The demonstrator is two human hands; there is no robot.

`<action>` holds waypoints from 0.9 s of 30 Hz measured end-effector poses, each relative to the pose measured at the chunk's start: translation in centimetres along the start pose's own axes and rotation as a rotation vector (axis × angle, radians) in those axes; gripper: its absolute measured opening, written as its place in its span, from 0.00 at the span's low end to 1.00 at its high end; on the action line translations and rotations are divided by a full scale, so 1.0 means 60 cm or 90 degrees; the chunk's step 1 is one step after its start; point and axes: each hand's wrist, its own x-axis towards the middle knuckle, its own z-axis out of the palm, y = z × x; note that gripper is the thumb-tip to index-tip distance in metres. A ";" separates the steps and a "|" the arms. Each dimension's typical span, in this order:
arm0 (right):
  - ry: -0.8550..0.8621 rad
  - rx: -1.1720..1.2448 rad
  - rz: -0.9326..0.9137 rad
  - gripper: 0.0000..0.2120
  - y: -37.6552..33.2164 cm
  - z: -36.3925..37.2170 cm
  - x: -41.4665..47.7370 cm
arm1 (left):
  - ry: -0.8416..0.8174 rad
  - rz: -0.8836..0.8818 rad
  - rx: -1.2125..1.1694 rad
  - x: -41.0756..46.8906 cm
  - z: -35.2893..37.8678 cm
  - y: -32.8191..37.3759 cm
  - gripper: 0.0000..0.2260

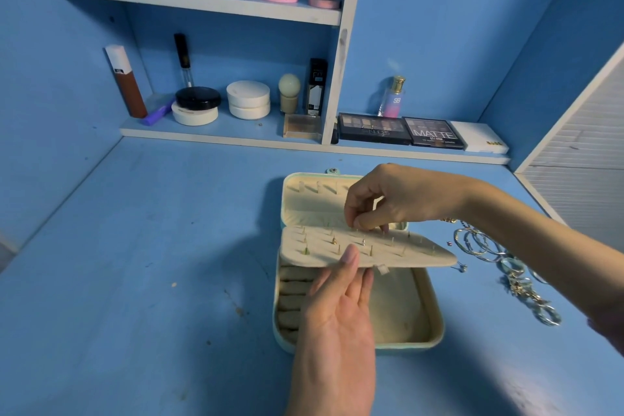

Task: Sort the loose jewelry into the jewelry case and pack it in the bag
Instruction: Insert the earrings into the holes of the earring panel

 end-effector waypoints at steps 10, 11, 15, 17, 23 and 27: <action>-0.064 -0.010 0.054 0.04 -0.012 -0.006 0.009 | -0.010 0.007 -0.003 0.000 0.002 0.003 0.37; -0.064 -0.009 0.058 0.03 -0.012 -0.005 0.009 | -0.010 0.005 -0.008 0.000 0.003 0.003 0.37; -0.052 0.014 0.074 0.03 -0.007 0.000 0.011 | -0.009 -0.004 -0.025 -0.001 0.004 0.003 0.37; -0.045 0.031 0.084 0.03 -0.003 0.003 0.012 | -0.008 -0.009 -0.037 -0.001 0.004 0.003 0.38; -0.020 0.137 0.024 0.03 0.021 0.007 -0.008 | -0.003 -0.022 -0.073 -0.003 0.006 0.004 0.38; 0.085 0.221 -0.011 0.06 0.052 0.000 -0.032 | 0.006 -0.030 -0.084 -0.001 0.006 0.005 0.38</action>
